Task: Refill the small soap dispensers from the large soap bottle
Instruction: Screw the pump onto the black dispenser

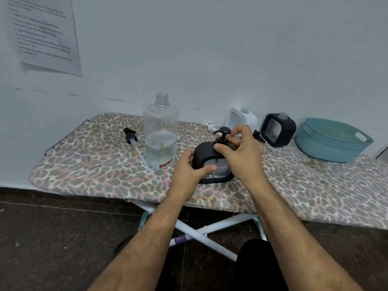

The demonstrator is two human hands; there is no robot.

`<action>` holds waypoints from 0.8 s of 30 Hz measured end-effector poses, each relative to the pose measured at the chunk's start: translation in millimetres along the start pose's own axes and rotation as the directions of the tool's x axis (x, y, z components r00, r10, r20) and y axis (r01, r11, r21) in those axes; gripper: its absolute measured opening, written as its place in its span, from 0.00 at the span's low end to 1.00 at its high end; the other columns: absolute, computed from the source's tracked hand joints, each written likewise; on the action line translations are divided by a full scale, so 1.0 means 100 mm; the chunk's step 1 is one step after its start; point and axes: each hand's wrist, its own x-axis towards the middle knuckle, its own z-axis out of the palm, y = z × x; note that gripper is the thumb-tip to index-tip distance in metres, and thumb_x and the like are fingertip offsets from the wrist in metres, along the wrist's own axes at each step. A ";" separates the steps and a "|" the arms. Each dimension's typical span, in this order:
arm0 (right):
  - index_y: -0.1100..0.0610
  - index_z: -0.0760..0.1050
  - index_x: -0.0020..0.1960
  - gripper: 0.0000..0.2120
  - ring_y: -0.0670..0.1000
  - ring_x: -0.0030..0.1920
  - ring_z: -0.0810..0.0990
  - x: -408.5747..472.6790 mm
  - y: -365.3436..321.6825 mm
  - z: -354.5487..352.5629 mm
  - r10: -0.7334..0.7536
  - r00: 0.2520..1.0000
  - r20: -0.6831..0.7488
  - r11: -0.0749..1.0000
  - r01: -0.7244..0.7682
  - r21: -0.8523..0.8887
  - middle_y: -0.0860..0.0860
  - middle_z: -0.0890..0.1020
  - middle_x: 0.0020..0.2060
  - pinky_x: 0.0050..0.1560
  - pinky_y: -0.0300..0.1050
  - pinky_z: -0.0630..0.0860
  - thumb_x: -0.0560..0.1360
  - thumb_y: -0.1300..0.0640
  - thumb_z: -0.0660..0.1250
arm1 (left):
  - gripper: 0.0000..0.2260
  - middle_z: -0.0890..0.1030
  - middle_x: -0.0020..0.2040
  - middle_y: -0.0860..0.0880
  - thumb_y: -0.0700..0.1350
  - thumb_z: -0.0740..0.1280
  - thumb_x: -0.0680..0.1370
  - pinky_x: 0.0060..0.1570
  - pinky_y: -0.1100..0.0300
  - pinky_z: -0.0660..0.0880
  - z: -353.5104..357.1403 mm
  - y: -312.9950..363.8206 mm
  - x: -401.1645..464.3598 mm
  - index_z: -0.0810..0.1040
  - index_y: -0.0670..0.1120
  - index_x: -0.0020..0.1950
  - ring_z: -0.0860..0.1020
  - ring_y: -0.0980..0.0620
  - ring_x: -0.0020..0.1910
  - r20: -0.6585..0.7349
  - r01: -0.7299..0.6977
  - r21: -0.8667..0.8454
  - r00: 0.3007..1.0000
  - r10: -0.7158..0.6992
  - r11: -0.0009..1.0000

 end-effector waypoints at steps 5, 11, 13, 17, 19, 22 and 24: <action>0.47 0.68 0.52 0.18 0.40 0.53 0.75 -0.08 -0.06 0.04 -0.003 0.996 -0.087 0.999 -0.001 -0.048 0.38 0.80 0.45 0.58 0.42 0.53 0.71 0.49 0.75 | 0.22 0.83 0.52 0.50 0.41 0.80 0.68 0.49 0.60 0.80 0.00 -0.01 0.00 0.75 0.50 0.56 0.83 0.55 0.51 -0.002 -0.007 0.009 1.000 0.007 1.000; 0.47 0.67 0.52 0.17 0.40 0.52 0.77 -0.12 -0.10 0.05 0.000 0.996 -0.090 0.999 -0.004 -0.051 0.39 0.80 0.46 0.54 0.39 0.51 0.72 0.49 0.74 | 0.22 0.83 0.53 0.50 0.41 0.80 0.68 0.50 0.60 0.80 -0.01 0.00 -0.01 0.75 0.50 0.57 0.82 0.55 0.51 0.003 -0.014 0.010 1.000 0.014 1.000; 0.46 0.67 0.52 0.17 0.41 0.54 0.77 -0.12 -0.10 0.05 0.012 0.996 -0.084 0.999 -0.015 -0.036 0.38 0.79 0.46 0.57 0.40 0.52 0.72 0.48 0.74 | 0.22 0.83 0.53 0.50 0.41 0.80 0.68 0.51 0.58 0.80 -0.01 0.00 -0.01 0.75 0.50 0.57 0.82 0.55 0.51 0.009 -0.010 0.015 1.000 0.009 1.000; 0.38 0.67 0.49 0.18 0.36 0.49 0.79 -0.09 -0.10 -0.01 0.052 0.999 0.003 0.997 -0.052 0.058 0.33 0.79 0.43 0.66 0.53 0.68 0.71 0.50 0.76 | 0.22 0.83 0.53 0.51 0.41 0.80 0.68 0.49 0.60 0.80 -0.01 0.02 -0.03 0.75 0.51 0.56 0.83 0.57 0.50 0.028 -0.003 0.009 1.000 0.003 1.000; 0.38 0.71 0.53 0.19 0.39 0.50 0.80 -0.06 -0.07 -0.07 0.068 0.994 0.085 0.983 -0.081 0.164 0.38 0.82 0.47 0.62 0.52 0.75 0.71 0.53 0.77 | 0.21 0.83 0.52 0.52 0.40 0.79 0.69 0.46 0.63 0.79 -0.01 0.05 -0.04 0.75 0.52 0.56 0.82 0.59 0.49 0.040 0.001 -0.004 0.999 -0.001 1.000; 0.46 0.75 0.61 0.22 0.45 0.52 0.80 -0.02 -0.02 -0.20 0.035 0.988 0.148 0.977 -0.065 0.202 0.43 0.83 0.55 0.54 0.44 0.75 0.71 0.56 0.77 | 0.21 0.82 0.53 0.54 0.40 0.78 0.70 0.45 0.67 0.78 -0.01 0.08 -0.06 0.74 0.51 0.58 0.82 0.63 0.48 0.054 0.009 -0.009 0.999 -0.008 1.000; 0.44 0.75 0.61 0.22 0.45 0.55 0.78 0.00 0.05 -0.30 0.014 0.984 0.178 0.984 -0.045 0.172 0.42 0.80 0.58 0.55 0.44 0.74 0.71 0.56 0.76 | 0.21 0.82 0.53 0.54 0.40 0.78 0.70 0.45 0.67 0.78 -0.01 0.08 -0.05 0.74 0.51 0.59 0.82 0.62 0.49 0.058 0.007 -0.010 0.998 -0.007 1.000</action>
